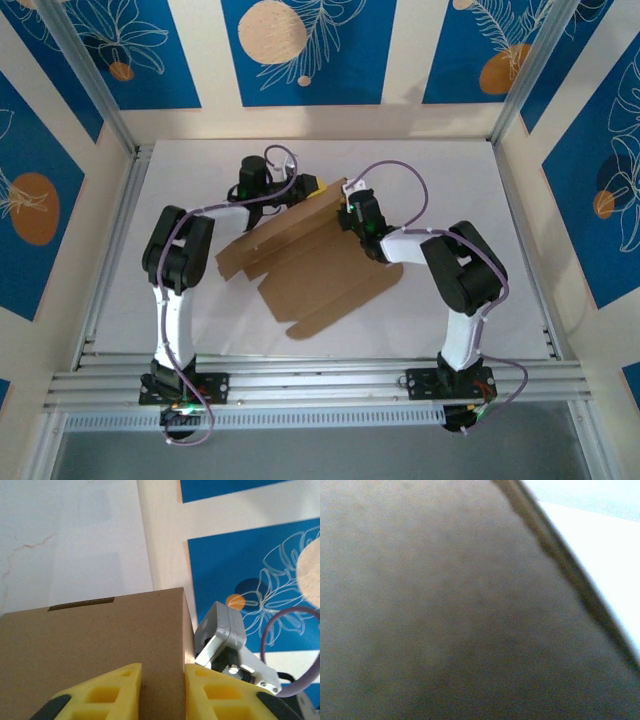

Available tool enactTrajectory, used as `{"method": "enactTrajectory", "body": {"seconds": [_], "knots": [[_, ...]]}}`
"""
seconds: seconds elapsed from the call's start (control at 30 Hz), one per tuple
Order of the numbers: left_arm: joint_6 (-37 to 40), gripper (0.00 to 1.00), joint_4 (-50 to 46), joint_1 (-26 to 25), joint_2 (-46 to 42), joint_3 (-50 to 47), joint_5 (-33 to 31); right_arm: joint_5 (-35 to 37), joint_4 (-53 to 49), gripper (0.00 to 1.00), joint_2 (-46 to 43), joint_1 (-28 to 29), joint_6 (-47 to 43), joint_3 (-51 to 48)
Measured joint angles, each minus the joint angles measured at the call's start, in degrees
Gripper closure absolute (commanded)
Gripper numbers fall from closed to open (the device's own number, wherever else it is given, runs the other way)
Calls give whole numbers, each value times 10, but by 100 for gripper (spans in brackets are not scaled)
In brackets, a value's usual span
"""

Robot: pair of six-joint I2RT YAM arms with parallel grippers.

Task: Fold the paper box

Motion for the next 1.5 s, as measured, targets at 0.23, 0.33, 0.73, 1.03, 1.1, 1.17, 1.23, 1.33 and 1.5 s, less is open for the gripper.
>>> {"method": "enactTrajectory", "body": {"seconds": [0.23, 0.33, 0.73, 1.03, 1.1, 1.17, 1.23, 1.33, 1.5], "knots": [[-8, 59, -1, -7, -25, -15, 2, -137, 35, 100, -39, -21, -37, -61], [14, 58, -9, -7, -35, -10, 7, -208, 53, 98, -43, -26, -44, -75], [-3, 61, 42, -14, 58, 33, 19, -333, 12, 92, -39, -38, -78, -55], [-3, 70, 59, -24, 66, 32, 4, -315, 4, 80, -36, -30, -88, -50], [-5, 71, 65, -27, 66, 32, -3, -307, 5, 75, -36, -28, -90, -50], [-8, 73, 68, -28, 66, 32, -8, -303, 4, 71, -35, -25, -92, -47], [-12, 74, 73, -30, 66, 32, -10, -298, 0, 68, -34, -23, -90, -40], [-26, 76, 83, -33, 68, 32, -21, -285, -5, 66, -28, -21, -89, -30], [-73, 77, 133, -35, 76, 23, -47, -249, -18, 75, -20, -18, -78, -14]]}}
